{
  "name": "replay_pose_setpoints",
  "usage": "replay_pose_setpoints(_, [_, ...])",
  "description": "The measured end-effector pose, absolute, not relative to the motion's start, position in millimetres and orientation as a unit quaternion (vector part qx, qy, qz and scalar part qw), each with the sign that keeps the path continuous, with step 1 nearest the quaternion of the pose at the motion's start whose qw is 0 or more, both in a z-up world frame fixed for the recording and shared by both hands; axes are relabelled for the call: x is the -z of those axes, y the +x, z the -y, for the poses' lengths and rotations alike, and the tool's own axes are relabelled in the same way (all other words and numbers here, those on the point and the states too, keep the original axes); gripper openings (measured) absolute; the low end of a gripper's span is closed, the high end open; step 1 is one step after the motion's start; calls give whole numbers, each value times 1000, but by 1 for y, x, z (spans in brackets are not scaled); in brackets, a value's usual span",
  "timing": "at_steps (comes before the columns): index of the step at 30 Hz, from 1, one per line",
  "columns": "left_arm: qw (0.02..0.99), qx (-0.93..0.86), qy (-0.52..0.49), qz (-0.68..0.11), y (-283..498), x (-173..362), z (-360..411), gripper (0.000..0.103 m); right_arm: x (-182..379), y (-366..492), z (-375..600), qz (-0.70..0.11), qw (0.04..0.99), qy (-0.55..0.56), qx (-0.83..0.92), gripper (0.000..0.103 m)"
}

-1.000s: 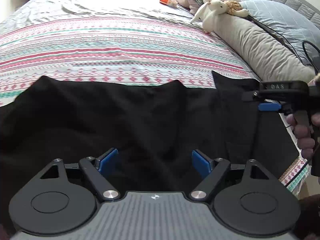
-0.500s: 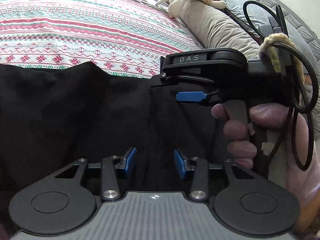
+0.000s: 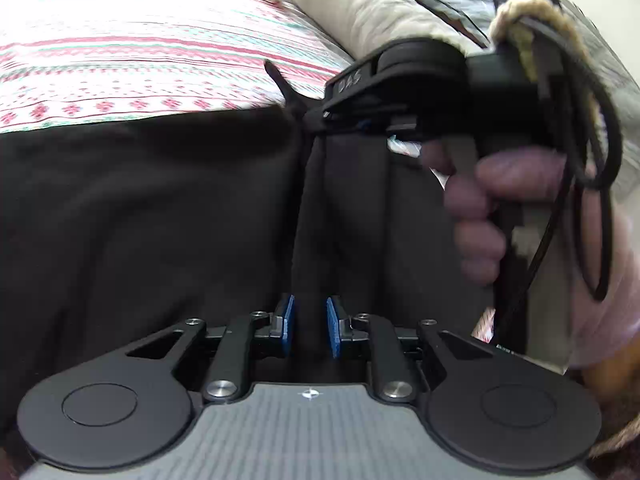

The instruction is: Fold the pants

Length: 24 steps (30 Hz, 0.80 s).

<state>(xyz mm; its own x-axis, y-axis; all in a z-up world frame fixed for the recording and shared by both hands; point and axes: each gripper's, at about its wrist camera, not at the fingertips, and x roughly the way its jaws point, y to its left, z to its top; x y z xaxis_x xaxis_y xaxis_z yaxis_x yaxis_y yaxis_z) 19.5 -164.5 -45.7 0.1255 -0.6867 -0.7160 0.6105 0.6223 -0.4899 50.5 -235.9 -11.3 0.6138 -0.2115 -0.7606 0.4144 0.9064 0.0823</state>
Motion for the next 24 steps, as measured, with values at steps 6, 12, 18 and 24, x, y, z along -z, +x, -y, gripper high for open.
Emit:
replay_pose_setpoints(6, [730, 480, 13, -486, -12, 39, 176, 41, 1, -17, 274, -386, 876, 164, 237, 0])
replay_pose_setpoints(12, [729, 499, 63, -465, -43, 36, 180, 41, 6, -77, 301, -375, 857, 210, 284, 0])
replay_pose_setpoints(18, [732, 516, 107, -433, -58, 36, 187, 41, 31, -123, 315, -378, 826, 267, 322, 1])
replay_pose_setpoints(24, [738, 515, 133, -416, -64, 36, 189, 42, 34, -137, 313, -382, 832, 244, 319, 24])
